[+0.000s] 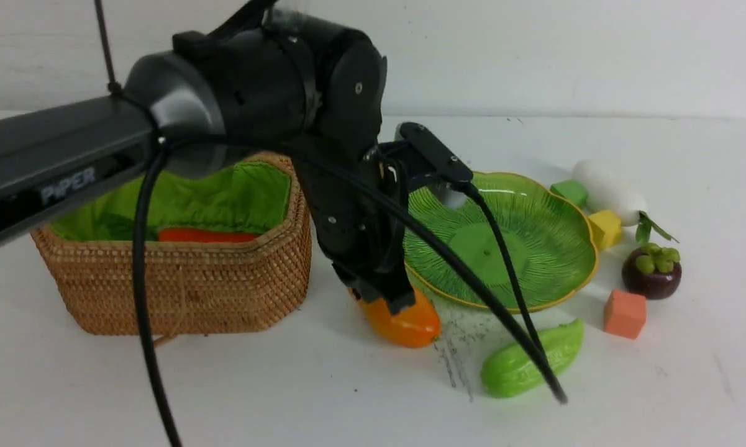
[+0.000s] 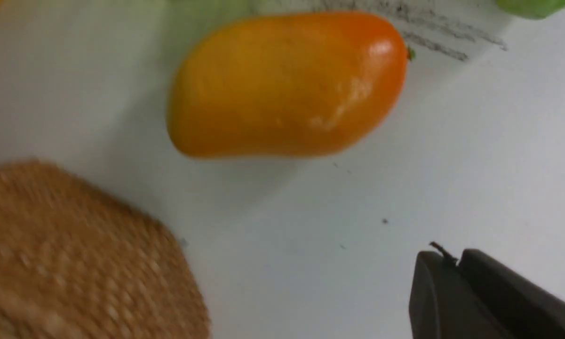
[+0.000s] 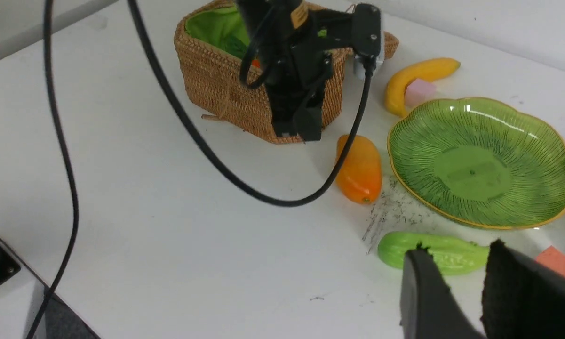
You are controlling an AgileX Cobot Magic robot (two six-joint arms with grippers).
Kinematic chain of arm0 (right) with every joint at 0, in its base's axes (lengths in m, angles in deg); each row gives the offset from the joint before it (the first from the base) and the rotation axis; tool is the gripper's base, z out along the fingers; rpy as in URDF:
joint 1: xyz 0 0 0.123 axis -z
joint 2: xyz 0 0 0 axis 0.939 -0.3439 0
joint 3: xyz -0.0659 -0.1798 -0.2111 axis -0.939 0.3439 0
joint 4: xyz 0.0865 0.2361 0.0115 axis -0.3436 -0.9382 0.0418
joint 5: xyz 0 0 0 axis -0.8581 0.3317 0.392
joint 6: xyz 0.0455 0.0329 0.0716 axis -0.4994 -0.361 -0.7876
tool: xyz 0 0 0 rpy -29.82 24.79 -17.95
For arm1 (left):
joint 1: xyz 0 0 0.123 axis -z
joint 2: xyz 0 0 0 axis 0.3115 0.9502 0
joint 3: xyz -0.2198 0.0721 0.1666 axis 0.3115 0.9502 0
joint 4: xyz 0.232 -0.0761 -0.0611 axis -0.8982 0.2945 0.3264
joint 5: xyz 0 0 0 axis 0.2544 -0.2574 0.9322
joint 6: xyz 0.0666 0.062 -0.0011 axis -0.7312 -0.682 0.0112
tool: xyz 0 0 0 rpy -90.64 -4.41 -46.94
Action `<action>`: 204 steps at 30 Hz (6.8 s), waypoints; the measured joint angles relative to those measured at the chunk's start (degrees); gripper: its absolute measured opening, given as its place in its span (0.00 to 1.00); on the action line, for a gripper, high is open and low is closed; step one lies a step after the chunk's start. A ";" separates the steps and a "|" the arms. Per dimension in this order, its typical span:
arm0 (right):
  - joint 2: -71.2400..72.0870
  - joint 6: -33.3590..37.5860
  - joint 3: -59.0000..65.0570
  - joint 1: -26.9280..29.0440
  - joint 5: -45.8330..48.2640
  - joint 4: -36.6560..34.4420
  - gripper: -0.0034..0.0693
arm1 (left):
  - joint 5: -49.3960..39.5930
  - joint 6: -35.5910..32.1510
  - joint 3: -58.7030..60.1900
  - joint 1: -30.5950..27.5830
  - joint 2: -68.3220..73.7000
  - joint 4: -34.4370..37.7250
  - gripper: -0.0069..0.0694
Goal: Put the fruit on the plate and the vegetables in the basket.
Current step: Grab the mango with your left arm and place it on the right plate, then use the left arm to grab a banana and put it into the right plate
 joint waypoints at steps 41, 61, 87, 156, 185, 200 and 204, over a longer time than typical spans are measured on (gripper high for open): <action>0.00 0.00 0.00 0.00 2.50 1.73 0.34 | 8.09 -33.75 -2.73 -2.40 14.60 4.01 0.85; 0.00 0.00 0.00 0.00 2.68 1.73 0.34 | 11.59 -28.89 -1.21 -2.40 16.96 6.05 0.83; 0.00 -17.10 0.00 0.00 -8.70 18.21 0.35 | 29.75 -8.46 -1.07 -2.35 4.16 20.96 0.77; -2.34 -18.04 2.95 0.00 -4.03 17.40 0.37 | 15.01 38.39 -45.04 -10.53 31.98 -11.58 0.26; -2.36 -16.76 3.07 0.00 -3.91 12.03 0.37 | 23.92 40.34 -45.21 -11.69 39.87 -16.58 0.72; -2.36 -16.75 3.07 0.00 -3.76 12.61 0.37 | 21.47 40.01 -45.21 -11.69 39.87 -14.45 0.53; -2.36 -16.75 3.07 0.00 -3.52 13.01 0.37 | 20.46 39.91 -45.21 -11.69 39.87 -13.82 0.53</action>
